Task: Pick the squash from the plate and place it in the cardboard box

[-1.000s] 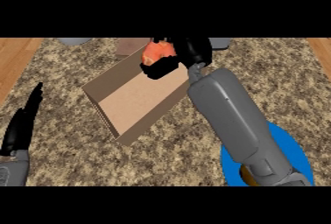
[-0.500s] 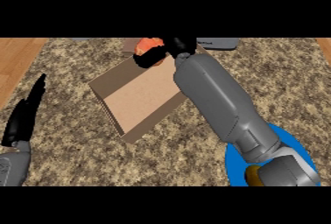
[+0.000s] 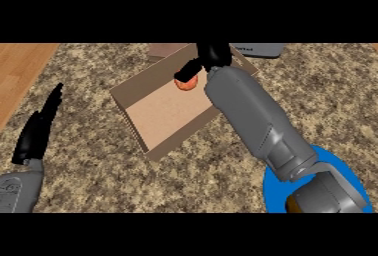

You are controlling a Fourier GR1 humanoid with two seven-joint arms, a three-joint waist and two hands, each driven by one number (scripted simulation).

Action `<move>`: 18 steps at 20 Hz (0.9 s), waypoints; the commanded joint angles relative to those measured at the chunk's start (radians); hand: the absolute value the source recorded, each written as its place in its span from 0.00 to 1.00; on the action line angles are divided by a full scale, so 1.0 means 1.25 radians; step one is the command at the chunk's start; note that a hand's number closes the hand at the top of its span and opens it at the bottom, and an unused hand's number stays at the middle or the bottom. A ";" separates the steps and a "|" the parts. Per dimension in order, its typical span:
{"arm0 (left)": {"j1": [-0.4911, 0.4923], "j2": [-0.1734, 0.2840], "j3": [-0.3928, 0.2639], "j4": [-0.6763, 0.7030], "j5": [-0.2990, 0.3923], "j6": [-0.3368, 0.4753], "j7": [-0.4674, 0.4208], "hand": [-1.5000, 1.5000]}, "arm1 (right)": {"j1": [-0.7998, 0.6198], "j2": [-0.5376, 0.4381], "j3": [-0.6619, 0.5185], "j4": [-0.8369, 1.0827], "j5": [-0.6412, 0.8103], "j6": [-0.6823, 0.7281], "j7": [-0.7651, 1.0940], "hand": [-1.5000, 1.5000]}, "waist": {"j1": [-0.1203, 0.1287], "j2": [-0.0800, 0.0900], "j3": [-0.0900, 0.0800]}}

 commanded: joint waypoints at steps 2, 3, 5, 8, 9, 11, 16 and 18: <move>-0.031 -0.015 -0.011 0.018 -0.015 0.017 0.003 0.50 | -0.015 0.000 -0.007 0.034 -0.065 -0.030 -0.059 0.00 | 0.010 0.006 0.000; -0.023 -0.030 -0.025 0.009 -0.017 0.014 0.019 0.50 | -0.020 0.000 0.000 0.035 -0.070 -0.038 -0.067 0.00 | 0.007 0.002 0.000; -0.032 -0.022 -0.014 0.029 -0.021 0.024 0.002 0.50 | -0.010 0.000 -0.004 0.018 -0.091 -0.073 -0.123 0.00 | -0.003 0.001 0.000; -0.015 -0.009 0.001 0.012 -0.005 0.010 0.012 0.50 | 0.000 0.000 -0.035 0.017 -0.115 -0.135 -0.196 0.00 | -0.004 0.000 0.001; -0.001 -0.004 -0.003 0.003 -0.007 0.003 0.004 0.50 | 0.000 0.000 -0.046 0.018 -0.123 -0.178 -0.195 0.00 | -0.003 -0.002 0.001; -0.014 -0.005 0.006 0.005 0.000 0.008 0.013 0.50 | 0.019 0.000 -0.068 -0.011 -0.170 -0.204 -0.243 0.00 | -0.012 -0.006 0.002; 0.001 -0.013 0.013 0.021 -0.022 0.042 0.017 0.50 | 0.022 0.000 -0.160 -0.008 -0.237 -0.194 -0.362 0.00 | -0.053 -0.008 0.002; 0.034 -0.006 0.027 0.000 -0.003 0.030 0.013 0.50 | -0.006 -0.019 -0.182 -0.003 -0.254 -0.152 -0.371 0.00 | -0.061 -0.015 0.001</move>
